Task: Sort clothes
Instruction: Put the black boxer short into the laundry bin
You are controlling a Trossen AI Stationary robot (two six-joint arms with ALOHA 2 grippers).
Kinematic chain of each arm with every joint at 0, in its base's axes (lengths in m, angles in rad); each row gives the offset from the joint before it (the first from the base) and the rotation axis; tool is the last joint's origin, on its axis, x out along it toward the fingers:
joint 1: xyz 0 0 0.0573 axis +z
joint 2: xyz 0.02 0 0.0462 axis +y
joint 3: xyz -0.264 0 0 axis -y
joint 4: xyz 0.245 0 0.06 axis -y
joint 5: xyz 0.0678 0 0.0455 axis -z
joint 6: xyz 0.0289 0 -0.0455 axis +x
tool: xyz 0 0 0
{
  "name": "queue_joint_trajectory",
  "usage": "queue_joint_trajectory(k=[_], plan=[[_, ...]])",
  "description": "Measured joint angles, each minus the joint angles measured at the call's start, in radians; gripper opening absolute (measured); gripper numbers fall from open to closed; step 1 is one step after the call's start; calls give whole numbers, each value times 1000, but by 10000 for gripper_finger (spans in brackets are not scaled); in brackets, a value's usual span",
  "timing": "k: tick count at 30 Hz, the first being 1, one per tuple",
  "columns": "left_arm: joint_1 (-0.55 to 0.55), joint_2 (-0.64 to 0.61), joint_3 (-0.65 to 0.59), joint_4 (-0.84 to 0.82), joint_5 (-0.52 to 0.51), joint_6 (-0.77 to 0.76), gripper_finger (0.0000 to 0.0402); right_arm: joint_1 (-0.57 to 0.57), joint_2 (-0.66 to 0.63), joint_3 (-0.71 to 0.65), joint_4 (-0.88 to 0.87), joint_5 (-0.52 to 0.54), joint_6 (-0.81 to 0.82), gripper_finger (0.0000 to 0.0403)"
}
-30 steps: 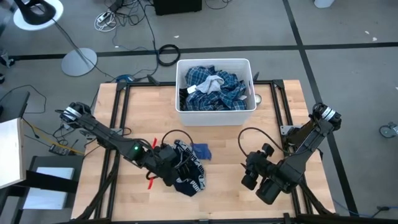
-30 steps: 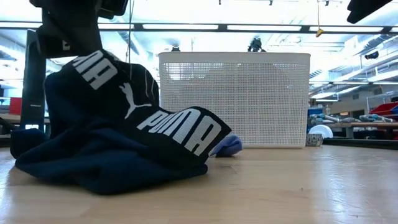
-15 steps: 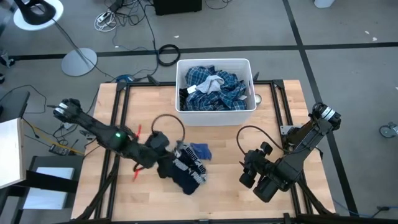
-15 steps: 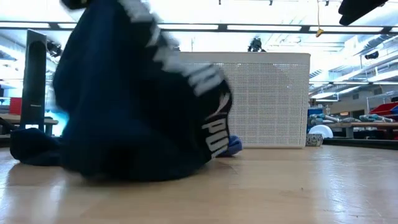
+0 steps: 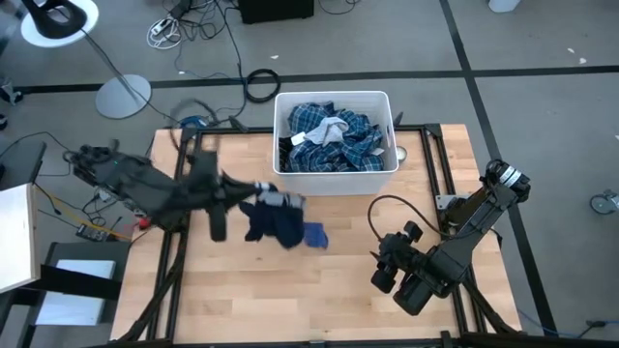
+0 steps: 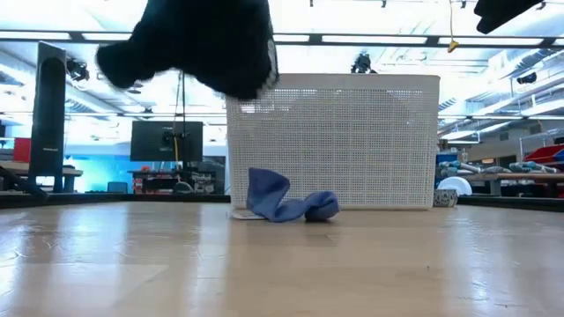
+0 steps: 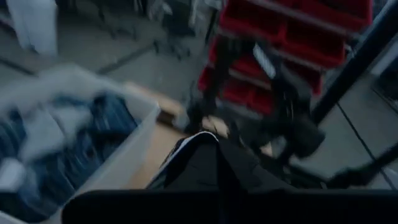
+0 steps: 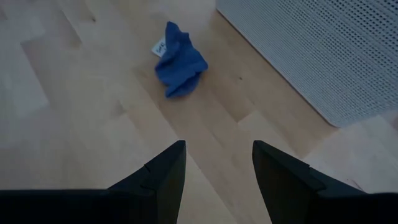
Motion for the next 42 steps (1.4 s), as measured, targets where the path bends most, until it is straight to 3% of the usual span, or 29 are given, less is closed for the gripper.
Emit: queue_joint_trajectory(k=[8, 13, 16, 25, 36, 39, 42], plan=[[6, 0, 233, -28, -169, 204, 0, 0, 0, 0, 37, 48, 0, 185], [88, 0, 317, -26, -175, 281, 0, 0, 0, 0, 49, 85, 0, 185], [160, 2, 347, -29, -128, 307, 0, -8, 0, 0, 50, 100, 0, 185], [452, 31, 391, -27, 169, 360, 0, -74, 0, 0, 54, 103, 0, 185], [891, 230, 491, -20, 811, 363, 0, -160, 0, 0, 57, 103, 4, 185], [967, 281, 500, -20, 937, 398, 0, -179, 0, 0, 68, 103, 10, 185], [1023, 321, 500, -34, 992, 457, 0, -197, 0, 0, 82, 102, 10, 185]])
